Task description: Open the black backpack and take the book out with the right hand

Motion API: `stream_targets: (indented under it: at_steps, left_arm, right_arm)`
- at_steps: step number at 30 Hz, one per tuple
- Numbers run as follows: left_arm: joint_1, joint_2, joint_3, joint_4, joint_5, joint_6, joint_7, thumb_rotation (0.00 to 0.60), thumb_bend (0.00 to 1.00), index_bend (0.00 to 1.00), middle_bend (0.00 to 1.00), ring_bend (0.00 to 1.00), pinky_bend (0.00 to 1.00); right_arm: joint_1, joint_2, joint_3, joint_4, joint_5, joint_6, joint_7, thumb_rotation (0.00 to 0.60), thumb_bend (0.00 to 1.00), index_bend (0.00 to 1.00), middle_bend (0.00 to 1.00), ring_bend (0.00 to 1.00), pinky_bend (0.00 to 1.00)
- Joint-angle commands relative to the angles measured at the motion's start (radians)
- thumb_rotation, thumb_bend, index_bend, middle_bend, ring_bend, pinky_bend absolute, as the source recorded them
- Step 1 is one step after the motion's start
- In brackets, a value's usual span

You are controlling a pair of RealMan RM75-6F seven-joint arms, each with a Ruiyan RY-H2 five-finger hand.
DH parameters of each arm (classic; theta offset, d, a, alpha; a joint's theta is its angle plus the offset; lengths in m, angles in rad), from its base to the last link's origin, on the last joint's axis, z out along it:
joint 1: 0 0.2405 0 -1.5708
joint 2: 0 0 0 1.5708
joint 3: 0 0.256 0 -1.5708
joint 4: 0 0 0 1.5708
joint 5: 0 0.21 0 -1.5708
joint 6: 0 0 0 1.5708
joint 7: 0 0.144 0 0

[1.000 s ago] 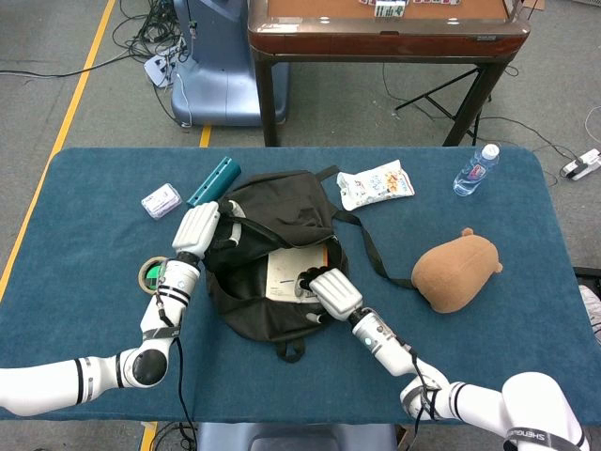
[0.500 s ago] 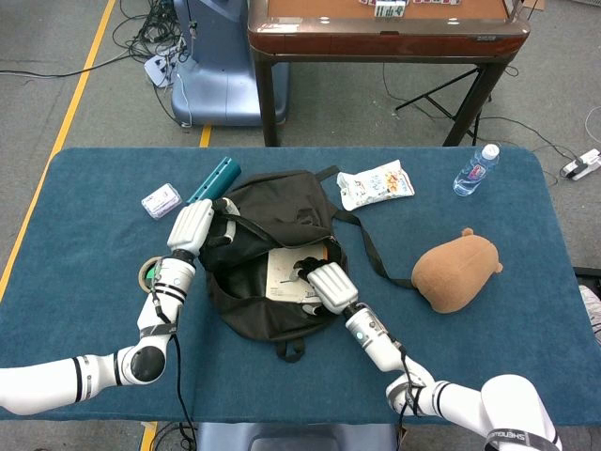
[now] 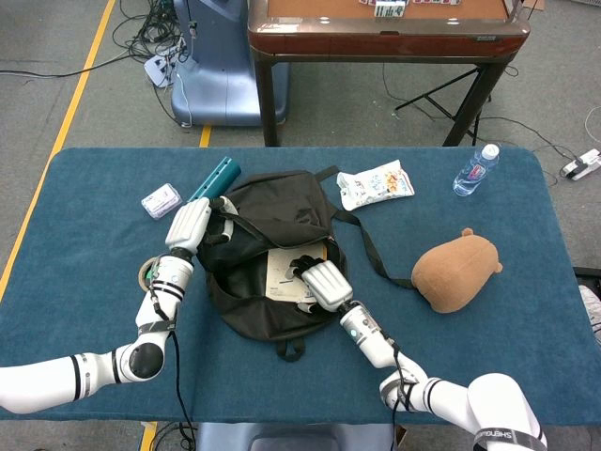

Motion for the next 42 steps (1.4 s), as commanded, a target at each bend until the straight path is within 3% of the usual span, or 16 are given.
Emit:
stream_targets:
  at_steps: [1, 7, 11, 17, 30, 36, 42]
  left_arm:
    - [0.000, 0.003, 0.000, 0.003, -0.001, -0.001, -0.001, 0.600, 0.59, 0.67, 0.51, 0.46, 0.36]
    - [0.002, 0.008, 0.002, 0.008, -0.003, -0.007, -0.006, 0.600, 0.59, 0.67, 0.51, 0.46, 0.36]
    - [0.004, 0.011, 0.002, 0.016, -0.005, -0.010, -0.012, 0.600, 0.59, 0.67, 0.51, 0.46, 0.36]
    - [0.005, 0.014, 0.001, 0.024, -0.008, -0.015, -0.019, 0.600, 0.59, 0.67, 0.51, 0.46, 0.36]
    - [0.006, 0.026, -0.010, 0.022, -0.017, -0.021, -0.035, 0.600, 0.59, 0.66, 0.51, 0.46, 0.36]
    - [0.007, 0.034, -0.014, 0.024, -0.023, -0.024, -0.043, 0.600, 0.59, 0.66, 0.51, 0.46, 0.36]
    - [0.006, 0.039, -0.017, 0.019, -0.023, -0.024, -0.046, 0.600, 0.59, 0.65, 0.51, 0.46, 0.36]
  right_arm:
    - [0.011, -0.026, -0.005, 0.046, -0.011, 0.014, 0.002, 0.600, 0.02, 0.32, 0.25, 0.18, 0.33]
    - [0.026, -0.074, -0.026, 0.144, -0.046, 0.053, 0.030, 0.600, 0.08, 0.32, 0.26, 0.18, 0.32]
    - [0.028, -0.104, -0.042, 0.210, -0.071, 0.091, 0.069, 0.600, 0.22, 0.33, 0.30, 0.19, 0.32]
    - [0.036, -0.137, -0.052, 0.288, -0.096, 0.147, 0.120, 0.600, 0.35, 0.38, 0.35, 0.24, 0.33]
    - [0.069, -0.163, -0.043, 0.368, -0.100, 0.182, 0.135, 0.600, 0.38, 0.43, 0.38, 0.27, 0.33]
    - [0.087, -0.174, -0.022, 0.407, -0.089, 0.207, 0.145, 0.600, 0.41, 0.51, 0.42, 0.32, 0.35]
    - [0.113, -0.193, -0.003, 0.452, -0.076, 0.219, 0.136, 0.600, 0.44, 0.66, 0.51, 0.41, 0.44]
